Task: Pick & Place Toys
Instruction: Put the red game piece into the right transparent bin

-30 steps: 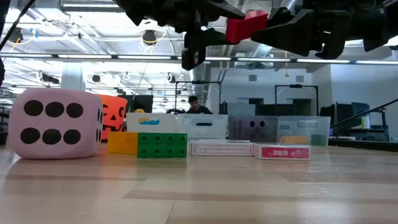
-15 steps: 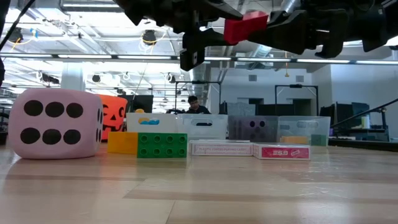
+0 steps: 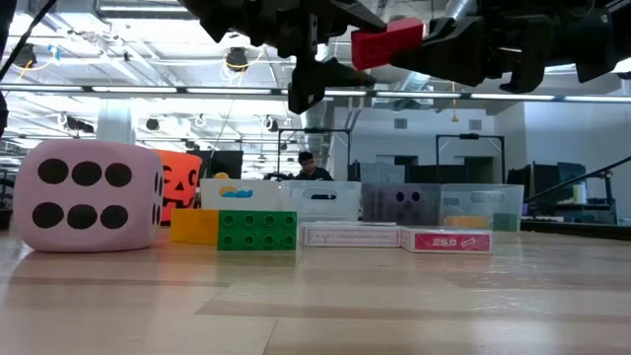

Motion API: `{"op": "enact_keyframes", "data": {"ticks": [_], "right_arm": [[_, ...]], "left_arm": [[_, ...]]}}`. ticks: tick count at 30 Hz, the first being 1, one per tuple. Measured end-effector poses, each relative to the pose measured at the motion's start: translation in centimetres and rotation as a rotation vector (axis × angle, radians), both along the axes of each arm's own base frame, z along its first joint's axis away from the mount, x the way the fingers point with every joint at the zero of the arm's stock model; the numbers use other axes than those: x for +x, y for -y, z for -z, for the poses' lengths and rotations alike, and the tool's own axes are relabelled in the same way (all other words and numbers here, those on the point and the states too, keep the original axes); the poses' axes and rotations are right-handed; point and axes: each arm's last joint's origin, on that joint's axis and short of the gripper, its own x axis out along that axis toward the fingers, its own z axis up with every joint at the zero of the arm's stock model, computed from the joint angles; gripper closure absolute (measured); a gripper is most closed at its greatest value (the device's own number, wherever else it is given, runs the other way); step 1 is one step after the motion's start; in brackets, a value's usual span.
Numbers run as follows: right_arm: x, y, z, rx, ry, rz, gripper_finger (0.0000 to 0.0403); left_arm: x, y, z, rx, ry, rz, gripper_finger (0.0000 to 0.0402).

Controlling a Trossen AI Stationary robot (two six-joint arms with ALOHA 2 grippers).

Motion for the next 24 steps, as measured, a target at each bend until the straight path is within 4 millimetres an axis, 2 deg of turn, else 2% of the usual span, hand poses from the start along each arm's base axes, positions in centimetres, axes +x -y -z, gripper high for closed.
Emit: {"op": "enact_keyframes", "data": {"ticks": [4, 9, 12, 16, 21, 24], "right_arm": [[0.0, 0.1, 0.0, 0.036, 0.000, 0.044, 0.0329], [0.1, 0.7, -0.1, 0.111, 0.021, 0.200, 0.0328], [0.1, 1.5, -0.1, 0.175, 0.036, 0.332, 0.0328], [0.0, 3.4, -0.1, 0.283, 0.095, 0.597, 0.0328], [-0.2, 5.9, 0.1, 0.314, 0.146, 0.856, 0.0328], [-0.4, 7.6, 0.3, 0.285, 0.166, 1.012, 0.0328]], "left_arm": [[-0.2, -0.5, -0.4, -0.002, 0.008, -0.006, 0.0091], [-1.4, -1.5, -2.2, 0.000, 0.016, -0.016, 0.0060], [-2.9, -2.4, -3.7, 0.052, 0.026, -0.013, 0.0056], [-5.0, -3.5, -6.5, 0.160, 0.098, -0.044, 0.0060], [-7.1, -4.4, -9.5, 0.391, 0.210, -0.183, 0.0067], [-7.9, -4.7, -10.3, 0.507, 0.211, -0.293, 0.0072]]}}
